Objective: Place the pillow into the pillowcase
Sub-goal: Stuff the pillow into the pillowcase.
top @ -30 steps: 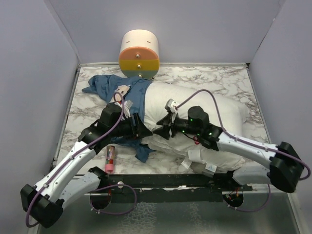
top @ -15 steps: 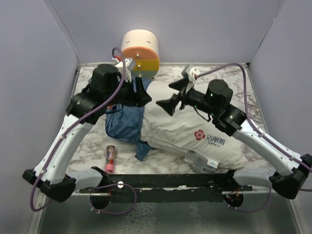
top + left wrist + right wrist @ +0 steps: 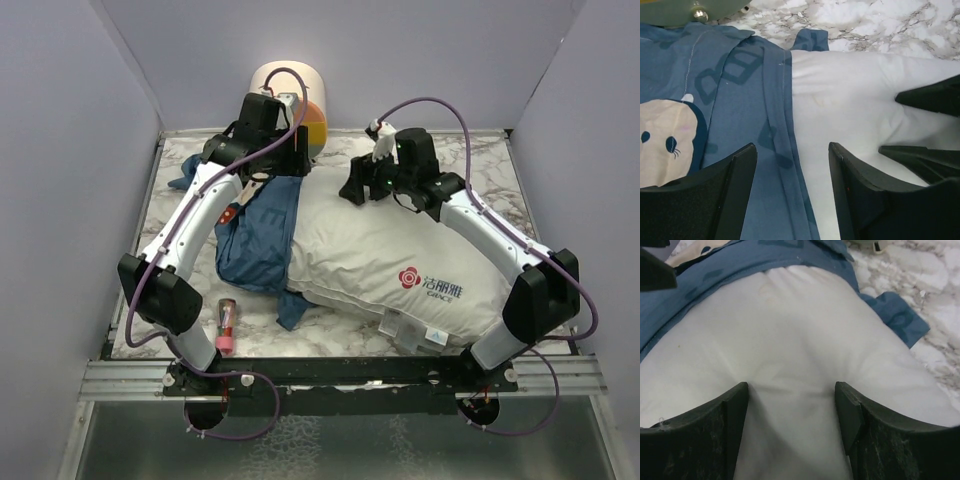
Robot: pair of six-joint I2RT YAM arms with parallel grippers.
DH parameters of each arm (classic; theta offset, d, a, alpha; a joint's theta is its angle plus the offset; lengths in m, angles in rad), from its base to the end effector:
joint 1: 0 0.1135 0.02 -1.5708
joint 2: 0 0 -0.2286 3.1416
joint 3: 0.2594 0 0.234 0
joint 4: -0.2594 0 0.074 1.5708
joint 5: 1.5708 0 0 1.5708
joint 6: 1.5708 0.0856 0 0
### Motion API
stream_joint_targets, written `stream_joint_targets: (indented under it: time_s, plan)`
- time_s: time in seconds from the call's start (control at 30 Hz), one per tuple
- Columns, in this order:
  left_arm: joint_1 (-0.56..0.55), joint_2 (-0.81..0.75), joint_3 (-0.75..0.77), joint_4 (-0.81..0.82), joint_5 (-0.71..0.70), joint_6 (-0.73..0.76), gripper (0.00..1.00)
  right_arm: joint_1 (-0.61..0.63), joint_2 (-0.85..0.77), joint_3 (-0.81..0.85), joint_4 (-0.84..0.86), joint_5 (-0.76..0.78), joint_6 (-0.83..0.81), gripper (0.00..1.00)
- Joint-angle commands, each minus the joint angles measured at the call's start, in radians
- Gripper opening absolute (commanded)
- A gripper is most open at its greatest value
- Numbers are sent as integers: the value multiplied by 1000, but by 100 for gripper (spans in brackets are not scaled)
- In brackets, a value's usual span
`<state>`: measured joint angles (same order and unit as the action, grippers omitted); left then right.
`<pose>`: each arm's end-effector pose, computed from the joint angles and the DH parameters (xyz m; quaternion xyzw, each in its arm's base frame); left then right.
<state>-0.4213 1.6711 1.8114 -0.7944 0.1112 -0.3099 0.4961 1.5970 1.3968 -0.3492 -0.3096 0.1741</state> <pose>0.3472 -0.1660 0.3352 0.0744 0.8926 -0.2045 0.3948 0.3325 0.2096 0.2747 -0.2126 0.8387 0.2858 0.4118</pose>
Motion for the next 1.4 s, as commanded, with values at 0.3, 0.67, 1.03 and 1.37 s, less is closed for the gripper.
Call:
stream_joint_targets:
  time_s: [0.3,0.67,1.03,1.37]
  plan:
    - [6,64,-79,87,94,-32,57,5,-106,-286,19,-131,30,40]
    - [-23,53,-127,-4,-91,47,32,6,-75,-263,-2,-151,16,32]
    - [-34,32,24,79,185,-46,0,11,-98,-265,97,-211,34,20]
    - [-121,-92,-183,462,450,-368,0,12,-200,-227,301,-229,106,1]
